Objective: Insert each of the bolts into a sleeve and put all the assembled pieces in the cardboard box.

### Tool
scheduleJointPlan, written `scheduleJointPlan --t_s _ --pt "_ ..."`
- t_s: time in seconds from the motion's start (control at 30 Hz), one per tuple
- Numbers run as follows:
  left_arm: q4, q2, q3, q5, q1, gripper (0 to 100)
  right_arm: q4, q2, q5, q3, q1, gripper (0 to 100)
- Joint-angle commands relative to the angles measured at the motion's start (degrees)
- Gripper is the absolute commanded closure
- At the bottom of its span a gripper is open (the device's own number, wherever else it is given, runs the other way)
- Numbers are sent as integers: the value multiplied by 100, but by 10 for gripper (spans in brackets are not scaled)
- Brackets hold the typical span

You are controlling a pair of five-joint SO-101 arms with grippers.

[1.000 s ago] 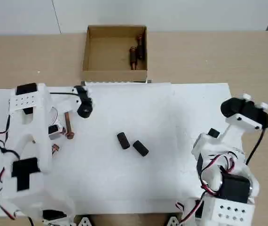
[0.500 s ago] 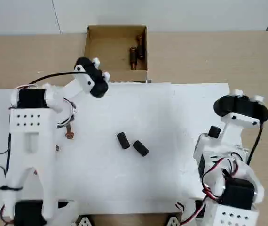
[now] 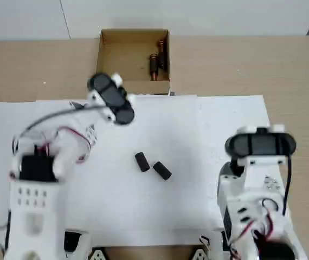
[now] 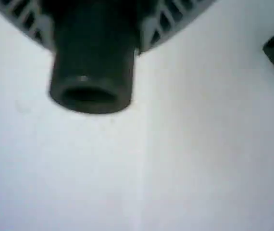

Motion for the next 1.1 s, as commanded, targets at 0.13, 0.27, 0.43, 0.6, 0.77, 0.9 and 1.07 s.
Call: scheduleJointPlan --t_s 0.13,0.27,0.43,0.6,0.77,0.9,1.07 --pt "-1600 -2453 2062 1855 176 995 -831 -549 53 932 -233 995" --pt "-2031 -3411 2809 2857 176 995 -1393 -593 18 1451 -242 995" --pt "-2338 -4343 3512 4026 211 995 -2220 -593 9 2101 -321 995" --pt "-2347 -4967 3987 4826 360 995 -3169 -593 -44 2760 -892 995" --pt "-2365 -5547 4268 5697 870 995 -3873 -593 -185 3402 -1499 995" --pt "-2664 -5468 4347 6558 1178 994 -4277 -593 -167 3815 -2000 995" --pt "-3420 -5459 4673 7323 1222 994 -4514 -593 -158 3921 -2703 995"
